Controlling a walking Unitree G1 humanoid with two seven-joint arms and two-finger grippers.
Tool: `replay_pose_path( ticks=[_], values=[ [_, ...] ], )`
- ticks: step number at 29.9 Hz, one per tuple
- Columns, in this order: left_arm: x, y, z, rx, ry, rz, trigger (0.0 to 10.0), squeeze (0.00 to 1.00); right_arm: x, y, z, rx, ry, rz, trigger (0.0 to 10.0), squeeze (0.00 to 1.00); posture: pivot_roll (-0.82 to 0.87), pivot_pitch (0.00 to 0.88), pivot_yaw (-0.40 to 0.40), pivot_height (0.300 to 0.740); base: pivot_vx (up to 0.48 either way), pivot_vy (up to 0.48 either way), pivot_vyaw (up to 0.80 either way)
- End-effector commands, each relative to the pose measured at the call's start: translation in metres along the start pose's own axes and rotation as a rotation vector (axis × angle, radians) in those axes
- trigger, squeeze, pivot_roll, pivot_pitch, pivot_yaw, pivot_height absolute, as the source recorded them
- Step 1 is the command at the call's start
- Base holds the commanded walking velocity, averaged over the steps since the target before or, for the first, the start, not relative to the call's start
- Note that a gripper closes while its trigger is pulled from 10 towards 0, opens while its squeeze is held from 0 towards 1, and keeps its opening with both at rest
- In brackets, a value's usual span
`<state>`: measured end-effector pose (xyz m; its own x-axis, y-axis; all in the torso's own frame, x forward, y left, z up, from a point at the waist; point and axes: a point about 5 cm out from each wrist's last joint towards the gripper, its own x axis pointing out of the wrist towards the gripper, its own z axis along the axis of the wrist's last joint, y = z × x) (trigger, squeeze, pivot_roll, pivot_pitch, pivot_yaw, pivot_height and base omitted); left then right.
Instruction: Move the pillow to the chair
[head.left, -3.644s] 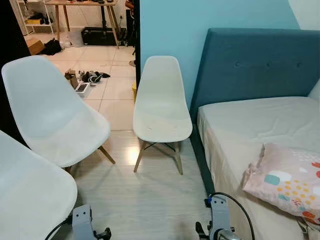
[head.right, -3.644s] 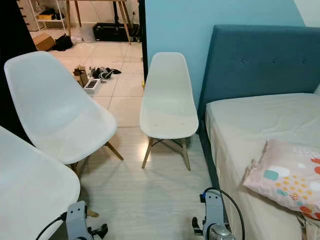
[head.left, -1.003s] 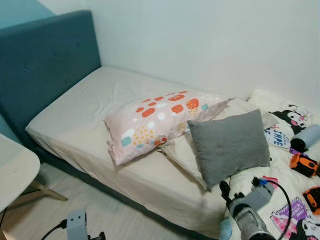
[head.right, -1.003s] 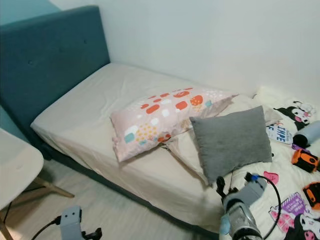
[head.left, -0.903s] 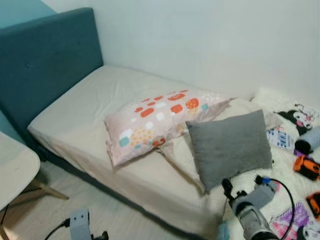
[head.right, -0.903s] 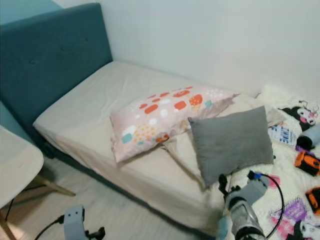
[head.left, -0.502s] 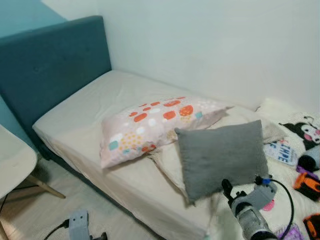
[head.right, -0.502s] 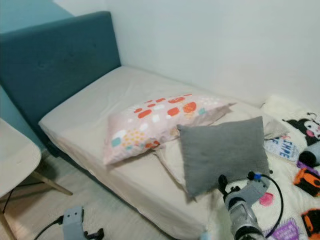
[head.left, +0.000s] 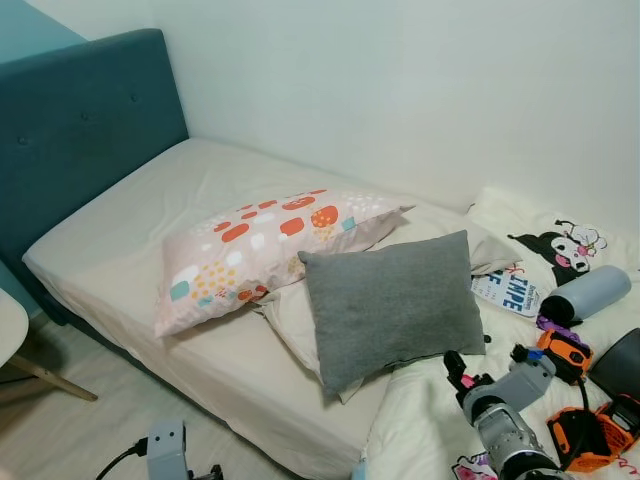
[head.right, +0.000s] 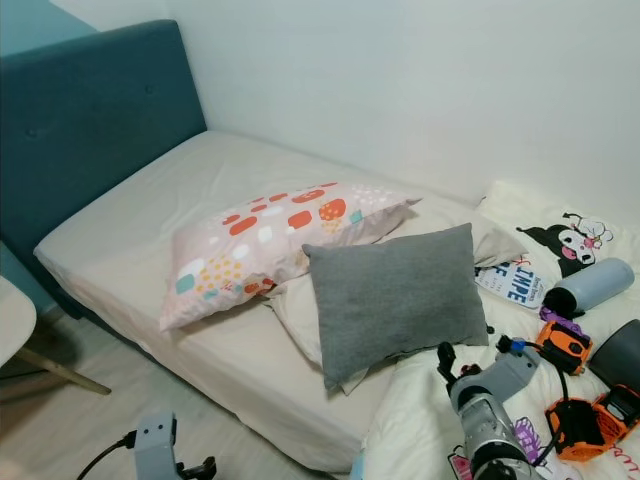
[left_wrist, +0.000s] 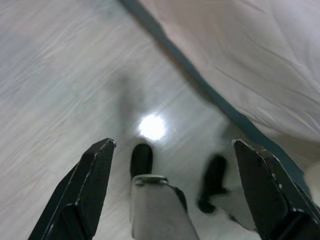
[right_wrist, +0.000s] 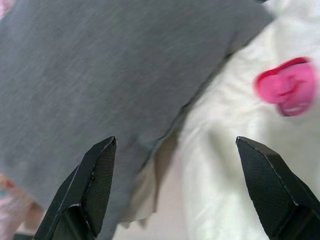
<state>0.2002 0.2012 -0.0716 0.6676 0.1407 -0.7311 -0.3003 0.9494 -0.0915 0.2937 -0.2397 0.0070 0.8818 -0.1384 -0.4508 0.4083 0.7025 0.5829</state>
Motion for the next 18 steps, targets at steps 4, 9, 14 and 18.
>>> replay_pose_path(
  ticks=[4,9,14,18],
  values=[
    [-0.001,-0.001,-0.004,-0.006,0.018,0.017,10.0,0.00,0.001,0.012,-0.014,-0.043,0.078,0.056,10.0,0.00,-0.10,0.076,0.005,0.740,0.000,0.000,0.00],
    [-0.001,-0.001,-0.004,-0.011,0.015,0.018,10.0,0.00,0.002,0.018,-0.020,-0.072,0.108,0.077,10.0,0.00,-0.10,0.080,0.005,0.740,0.000,0.000,0.00],
    [0.001,0.005,0.006,-0.026,-0.031,0.037,10.0,0.00,0.004,0.030,-0.024,-0.036,0.123,0.131,10.0,0.00,-0.10,0.083,0.007,0.725,0.000,0.000,0.00],
    [0.002,0.014,0.023,-0.012,-0.103,0.066,10.0,0.00,0.004,0.032,-0.025,0.023,0.128,0.138,10.0,0.00,-0.09,0.087,0.008,0.710,0.000,0.000,0.00]
  ],
)
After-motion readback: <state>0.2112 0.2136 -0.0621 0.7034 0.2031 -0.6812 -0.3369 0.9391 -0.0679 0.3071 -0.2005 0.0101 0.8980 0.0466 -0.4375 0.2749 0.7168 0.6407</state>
